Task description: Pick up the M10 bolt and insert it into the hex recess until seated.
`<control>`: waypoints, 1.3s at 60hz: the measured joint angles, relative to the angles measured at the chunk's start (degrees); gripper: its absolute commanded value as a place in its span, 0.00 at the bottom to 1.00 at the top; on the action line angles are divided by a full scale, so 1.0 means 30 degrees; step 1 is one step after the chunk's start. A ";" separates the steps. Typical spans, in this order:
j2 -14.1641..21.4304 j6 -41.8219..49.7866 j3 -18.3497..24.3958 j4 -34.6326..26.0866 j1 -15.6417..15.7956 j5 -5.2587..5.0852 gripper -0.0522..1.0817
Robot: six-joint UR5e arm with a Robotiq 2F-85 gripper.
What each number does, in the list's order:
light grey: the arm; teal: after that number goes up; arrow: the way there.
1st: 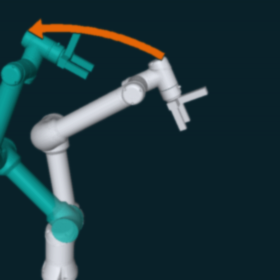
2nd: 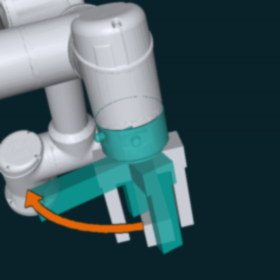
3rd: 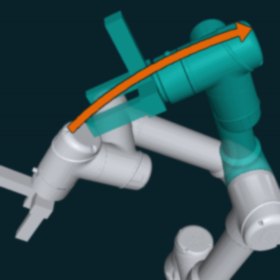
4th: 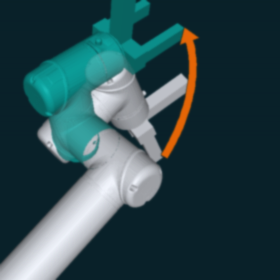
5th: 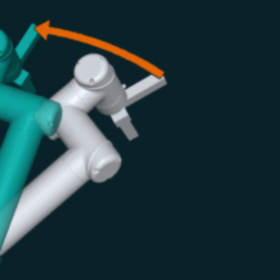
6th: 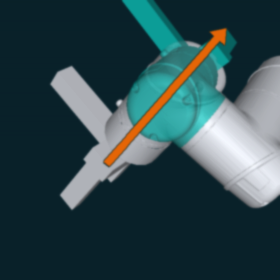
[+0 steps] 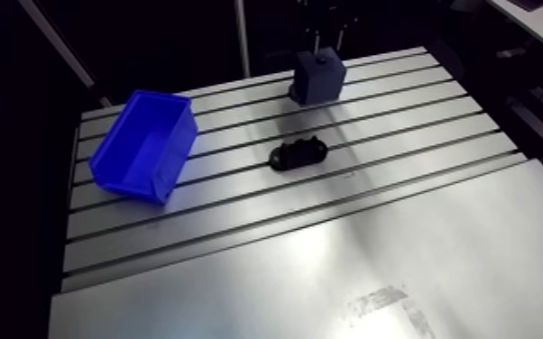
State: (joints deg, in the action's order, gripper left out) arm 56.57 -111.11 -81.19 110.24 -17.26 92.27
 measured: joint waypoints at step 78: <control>-0.0555 0.0116 0.0296 -0.0431 0.0009 0.0030 0.58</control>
State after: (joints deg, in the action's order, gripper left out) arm 54.90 -110.77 -80.31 108.95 -17.23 92.36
